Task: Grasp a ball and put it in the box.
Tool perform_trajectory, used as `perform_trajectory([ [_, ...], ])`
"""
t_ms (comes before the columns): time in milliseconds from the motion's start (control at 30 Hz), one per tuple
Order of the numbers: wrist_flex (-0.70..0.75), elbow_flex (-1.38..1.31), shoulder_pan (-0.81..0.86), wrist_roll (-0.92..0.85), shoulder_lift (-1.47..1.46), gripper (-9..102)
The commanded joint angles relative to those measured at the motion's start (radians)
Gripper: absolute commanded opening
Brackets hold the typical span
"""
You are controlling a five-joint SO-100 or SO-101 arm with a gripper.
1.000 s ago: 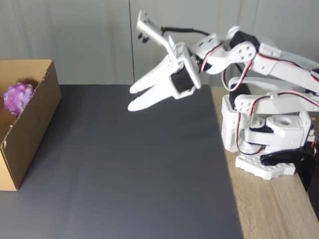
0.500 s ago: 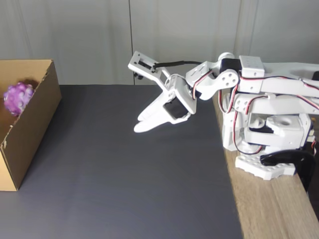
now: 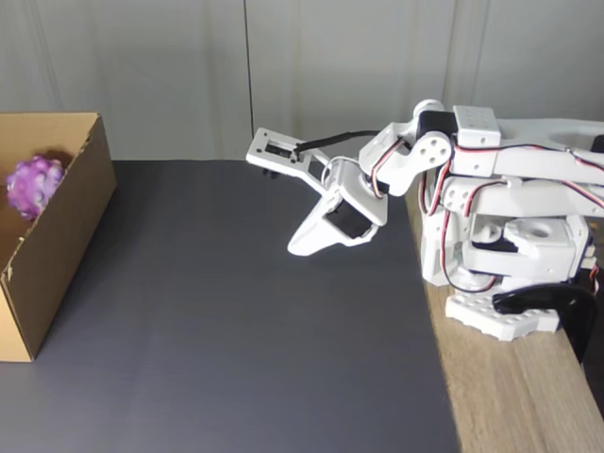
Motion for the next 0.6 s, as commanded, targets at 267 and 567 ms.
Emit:
perform_trajectory([
  [267, 0.133, -0.008, -0.003, -0.025, 0.006, 2],
  [567, 0.198, -0.008, -0.018, -0.034, 0.008, 4],
])
